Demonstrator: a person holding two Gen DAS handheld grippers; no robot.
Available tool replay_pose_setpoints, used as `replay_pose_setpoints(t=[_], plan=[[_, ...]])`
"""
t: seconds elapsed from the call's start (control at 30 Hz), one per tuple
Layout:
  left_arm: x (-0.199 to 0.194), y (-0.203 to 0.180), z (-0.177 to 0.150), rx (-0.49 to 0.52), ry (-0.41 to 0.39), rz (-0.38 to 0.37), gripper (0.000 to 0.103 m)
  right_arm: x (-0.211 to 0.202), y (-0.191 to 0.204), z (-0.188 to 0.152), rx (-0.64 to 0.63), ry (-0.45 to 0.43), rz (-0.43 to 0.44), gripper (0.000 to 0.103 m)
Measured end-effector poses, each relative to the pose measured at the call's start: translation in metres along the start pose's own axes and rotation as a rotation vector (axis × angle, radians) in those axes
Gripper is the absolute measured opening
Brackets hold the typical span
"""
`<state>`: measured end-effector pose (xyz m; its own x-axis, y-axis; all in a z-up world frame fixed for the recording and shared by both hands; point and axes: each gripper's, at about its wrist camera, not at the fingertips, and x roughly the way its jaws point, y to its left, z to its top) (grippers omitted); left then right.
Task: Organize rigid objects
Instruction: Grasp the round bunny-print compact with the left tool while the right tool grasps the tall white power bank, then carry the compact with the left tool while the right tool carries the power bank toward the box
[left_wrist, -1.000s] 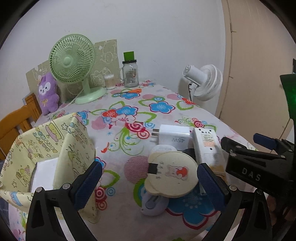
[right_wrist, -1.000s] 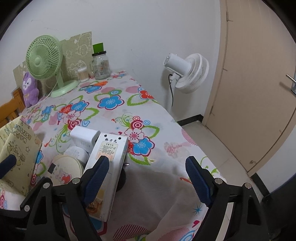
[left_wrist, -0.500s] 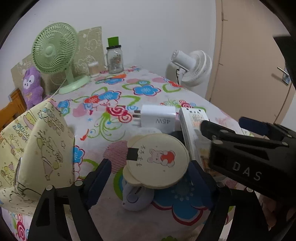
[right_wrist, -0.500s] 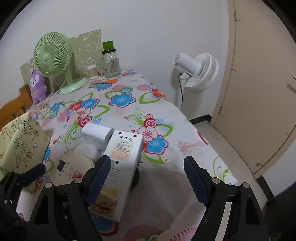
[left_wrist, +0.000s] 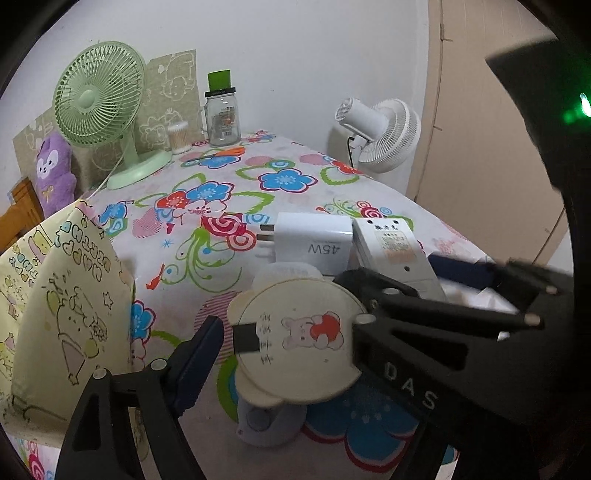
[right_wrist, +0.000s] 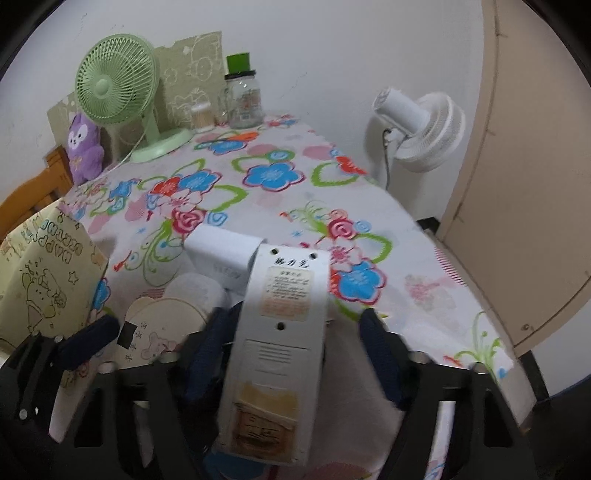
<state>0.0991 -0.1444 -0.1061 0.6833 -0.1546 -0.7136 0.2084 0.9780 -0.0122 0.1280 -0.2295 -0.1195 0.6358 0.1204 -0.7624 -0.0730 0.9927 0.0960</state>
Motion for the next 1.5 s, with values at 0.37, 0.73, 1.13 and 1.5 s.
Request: replay_pose_setpoints(t=[0.37,0.73,1.13,1.5], plan=[[0.003,-0.005,0.002,0.025,0.001,0.006,0.083,0.002,-0.004,0.000,0.028,0.017,0.044,0.048],[-0.010,-0.002,0.000,0.011,-0.014,0.015,0.079,-0.014,-0.003,-0.004,0.036,-0.003,0.023,0.047],[-0.034,0.009,0.001,-0.010,-0.059,0.024,0.079,-0.035,0.005,-0.003,0.031,-0.028,0.012,0.047],[-0.062,0.019,0.013,-0.002,-0.083,0.036,0.079,-0.061,0.017,0.007,0.020,-0.067,-0.001,0.047]])
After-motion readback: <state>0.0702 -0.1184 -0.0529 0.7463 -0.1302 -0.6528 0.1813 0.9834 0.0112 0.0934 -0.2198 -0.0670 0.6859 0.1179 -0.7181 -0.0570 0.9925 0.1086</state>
